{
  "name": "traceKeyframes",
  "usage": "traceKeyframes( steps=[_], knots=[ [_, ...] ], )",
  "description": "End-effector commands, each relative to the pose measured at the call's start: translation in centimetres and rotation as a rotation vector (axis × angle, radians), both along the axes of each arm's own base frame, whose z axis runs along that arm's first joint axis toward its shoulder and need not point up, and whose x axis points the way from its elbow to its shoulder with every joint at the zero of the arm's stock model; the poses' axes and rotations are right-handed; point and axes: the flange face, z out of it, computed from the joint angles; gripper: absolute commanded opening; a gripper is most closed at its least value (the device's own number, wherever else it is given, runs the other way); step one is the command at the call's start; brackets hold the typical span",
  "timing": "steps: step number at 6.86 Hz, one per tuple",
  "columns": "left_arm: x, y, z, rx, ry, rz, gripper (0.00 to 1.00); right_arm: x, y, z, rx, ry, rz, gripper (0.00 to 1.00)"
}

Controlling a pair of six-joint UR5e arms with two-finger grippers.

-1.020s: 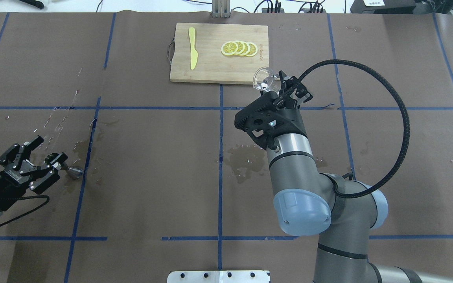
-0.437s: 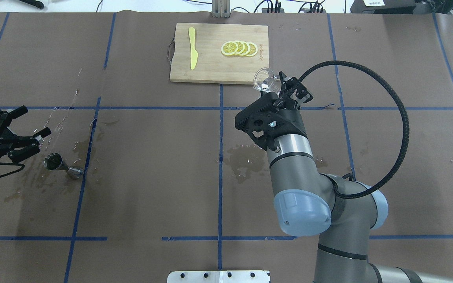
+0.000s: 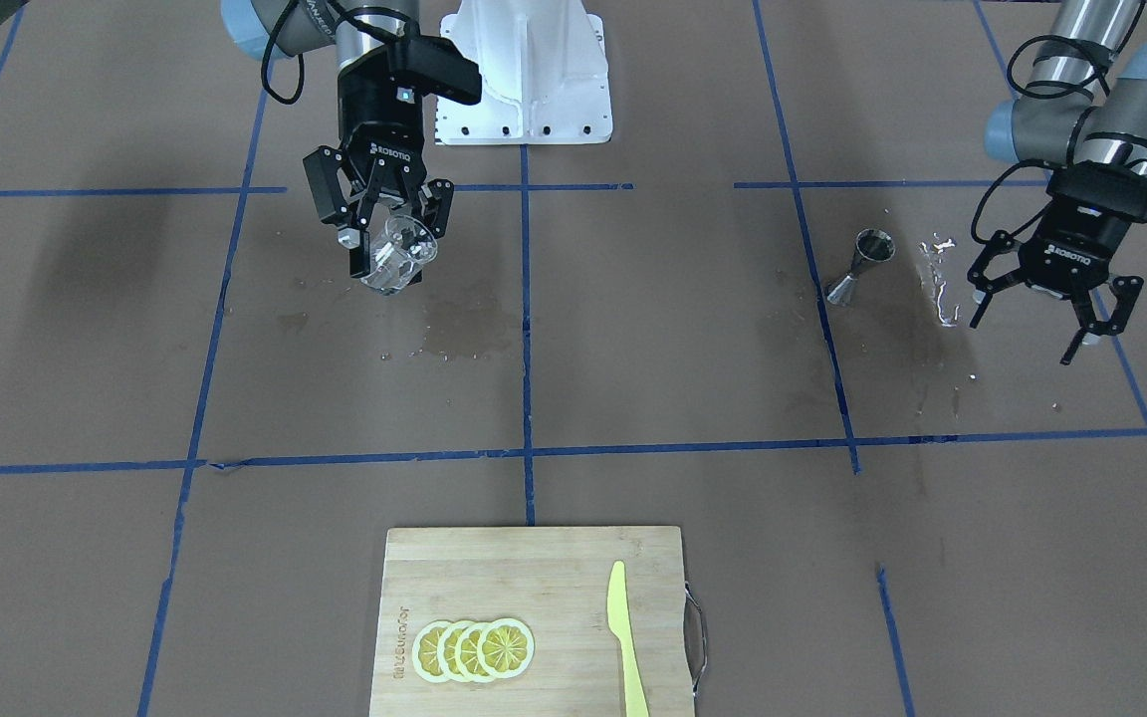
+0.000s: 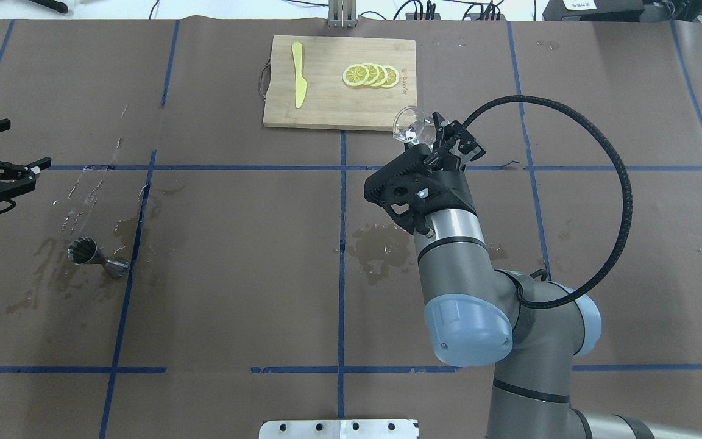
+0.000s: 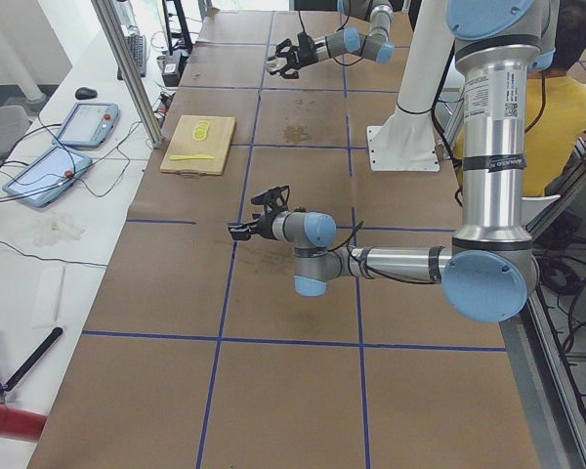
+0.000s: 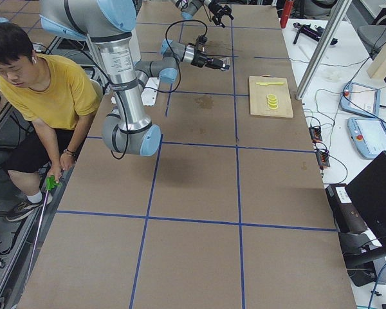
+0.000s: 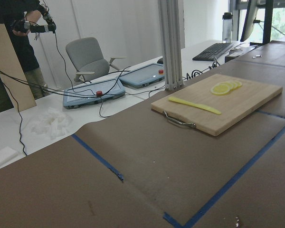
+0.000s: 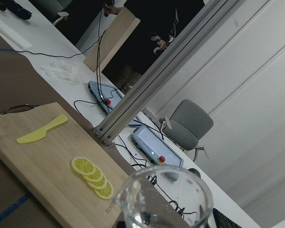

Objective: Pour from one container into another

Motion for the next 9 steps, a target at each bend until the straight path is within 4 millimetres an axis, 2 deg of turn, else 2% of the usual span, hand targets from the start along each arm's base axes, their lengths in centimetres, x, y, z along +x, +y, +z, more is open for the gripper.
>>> traceKeyframes(
  steps=[1,2,3,4,5,6,7,8,9],
  knots=[
    [-3.1,-2.5,1.4,-0.035,-0.151,-0.045,1.00,0.0,0.0,0.0,0.000,-0.001,0.000,0.00],
    [-6.6,-3.3,2.4,0.014,-0.262,-0.085,1.00,0.0,0.0,0.0,0.000,0.000,0.000,0.00],
    [-9.4,-5.0,4.1,-0.096,-0.314,-0.133,1.00,0.0,0.1,0.0,0.000,-0.001,-0.002,0.00],
    [-12.8,-8.5,3.9,-0.236,-0.359,-0.197,1.00,0.0,0.2,0.1,0.000,-0.001,-0.002,0.00],
    [-15.9,-10.4,3.8,-0.346,-0.352,-0.163,1.00,0.0,0.2,0.1,0.000,-0.001,-0.002,0.00],
    [-18.1,-10.8,4.7,-0.434,-0.352,-0.158,1.00,0.0,0.2,0.1,0.000,-0.001,-0.002,0.00],
    [-18.7,-10.9,7.0,-0.590,-0.396,-0.150,1.00,0.0,0.2,0.1,0.000,-0.001,-0.002,0.00],
    [-21.5,-10.4,8.4,-0.683,-0.403,-0.177,1.00,0.0,0.2,0.2,0.000,0.000,-0.002,0.00],
    [-22.1,-9.9,10.9,-0.795,-0.497,-0.108,1.00,0.0,0.2,0.2,0.000,0.000,-0.002,0.00]
  ],
)
